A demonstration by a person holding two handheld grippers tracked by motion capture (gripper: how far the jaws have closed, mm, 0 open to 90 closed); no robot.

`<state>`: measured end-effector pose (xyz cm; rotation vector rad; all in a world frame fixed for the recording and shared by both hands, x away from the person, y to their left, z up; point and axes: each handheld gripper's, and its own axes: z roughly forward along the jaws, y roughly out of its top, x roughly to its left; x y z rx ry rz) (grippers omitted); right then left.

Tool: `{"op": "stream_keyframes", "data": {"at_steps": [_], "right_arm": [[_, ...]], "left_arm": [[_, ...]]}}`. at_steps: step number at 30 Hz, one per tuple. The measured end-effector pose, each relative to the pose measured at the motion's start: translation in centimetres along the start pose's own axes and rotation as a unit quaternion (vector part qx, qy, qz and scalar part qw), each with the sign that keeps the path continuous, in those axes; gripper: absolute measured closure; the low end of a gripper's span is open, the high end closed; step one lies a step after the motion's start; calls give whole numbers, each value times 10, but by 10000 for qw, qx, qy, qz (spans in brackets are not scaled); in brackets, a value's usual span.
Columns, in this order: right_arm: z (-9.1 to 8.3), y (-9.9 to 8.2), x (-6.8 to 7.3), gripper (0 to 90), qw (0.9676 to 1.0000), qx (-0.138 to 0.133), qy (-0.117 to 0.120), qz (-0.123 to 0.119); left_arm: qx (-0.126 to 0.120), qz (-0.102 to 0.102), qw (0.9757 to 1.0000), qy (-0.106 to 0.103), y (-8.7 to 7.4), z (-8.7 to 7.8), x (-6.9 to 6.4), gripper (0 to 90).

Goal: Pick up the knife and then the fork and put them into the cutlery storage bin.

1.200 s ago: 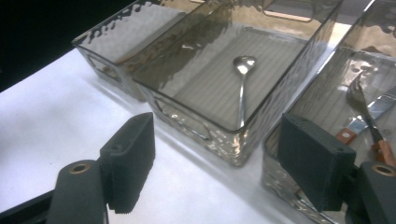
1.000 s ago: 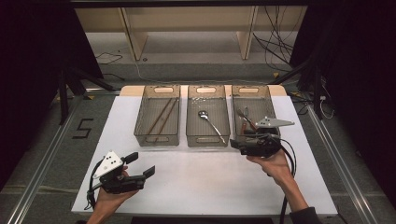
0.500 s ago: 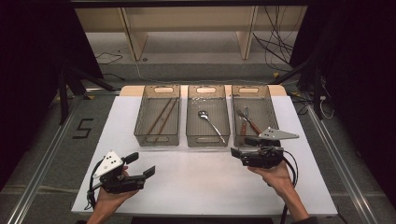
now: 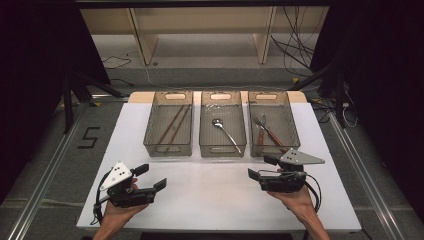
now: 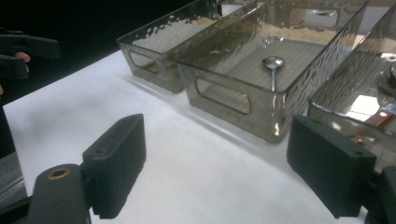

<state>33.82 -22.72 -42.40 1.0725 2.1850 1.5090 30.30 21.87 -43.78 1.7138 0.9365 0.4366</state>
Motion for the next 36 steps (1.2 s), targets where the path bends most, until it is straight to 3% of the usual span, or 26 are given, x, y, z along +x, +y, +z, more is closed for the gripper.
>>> {"op": "stream_keyframes", "data": {"at_steps": [16, 36], "right_arm": [[-13, -18, 3, 166, 9998, -181, -122, 40], [-20, -24, 4, 166, 9994, -293, -204, 36]], "left_arm": [[80, 17, 9999, -88, -1, 1, -1, 159], [123, 39, 9998, -126, -1, 1, -2, 159]]}}
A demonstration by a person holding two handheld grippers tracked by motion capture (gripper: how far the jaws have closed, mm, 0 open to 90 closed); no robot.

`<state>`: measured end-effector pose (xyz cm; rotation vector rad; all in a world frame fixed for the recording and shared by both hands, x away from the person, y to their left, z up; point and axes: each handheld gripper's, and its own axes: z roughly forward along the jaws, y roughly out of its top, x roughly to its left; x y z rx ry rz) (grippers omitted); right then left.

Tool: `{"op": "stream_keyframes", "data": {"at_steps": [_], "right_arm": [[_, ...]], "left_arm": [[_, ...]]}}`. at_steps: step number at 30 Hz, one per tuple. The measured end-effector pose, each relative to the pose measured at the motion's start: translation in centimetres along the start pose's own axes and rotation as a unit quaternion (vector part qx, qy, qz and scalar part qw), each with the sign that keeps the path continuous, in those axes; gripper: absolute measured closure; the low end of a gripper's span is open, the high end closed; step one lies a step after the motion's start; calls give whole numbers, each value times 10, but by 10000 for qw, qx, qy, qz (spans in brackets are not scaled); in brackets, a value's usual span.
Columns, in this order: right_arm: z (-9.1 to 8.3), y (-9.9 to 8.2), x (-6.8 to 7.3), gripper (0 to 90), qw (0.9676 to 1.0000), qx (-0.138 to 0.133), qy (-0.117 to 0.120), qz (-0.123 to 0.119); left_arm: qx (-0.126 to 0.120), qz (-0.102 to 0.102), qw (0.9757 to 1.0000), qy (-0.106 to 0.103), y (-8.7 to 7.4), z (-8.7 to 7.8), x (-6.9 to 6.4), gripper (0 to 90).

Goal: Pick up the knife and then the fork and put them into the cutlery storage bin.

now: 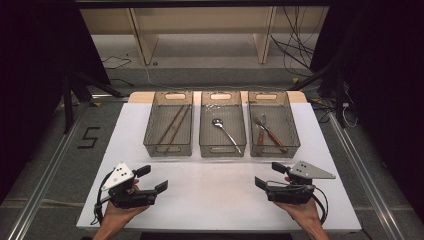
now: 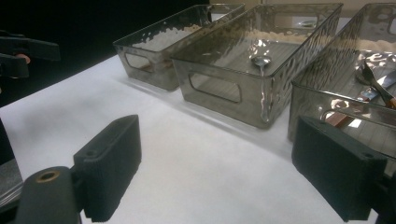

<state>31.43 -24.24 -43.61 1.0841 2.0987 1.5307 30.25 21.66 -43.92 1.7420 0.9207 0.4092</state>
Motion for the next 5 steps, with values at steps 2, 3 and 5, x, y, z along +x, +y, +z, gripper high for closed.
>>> {"op": "stream_keyframes", "data": {"at_steps": [2, 3, 5], "right_arm": [[0, 0, 0, 166, 10000, 0, -6, -13], [0, 0, 0, 166, 10000, 9, -4, -9], [1, 0, 0, 166, 10000, 17, -1, -13]], "left_arm": [[-1, -7, 10000, -1, 0, 0, 0, 159], [-1, -4, 10000, -1, 0, 0, 0, 159], [2, -5, 10000, 0, 0, 0, 0, 159]]}}
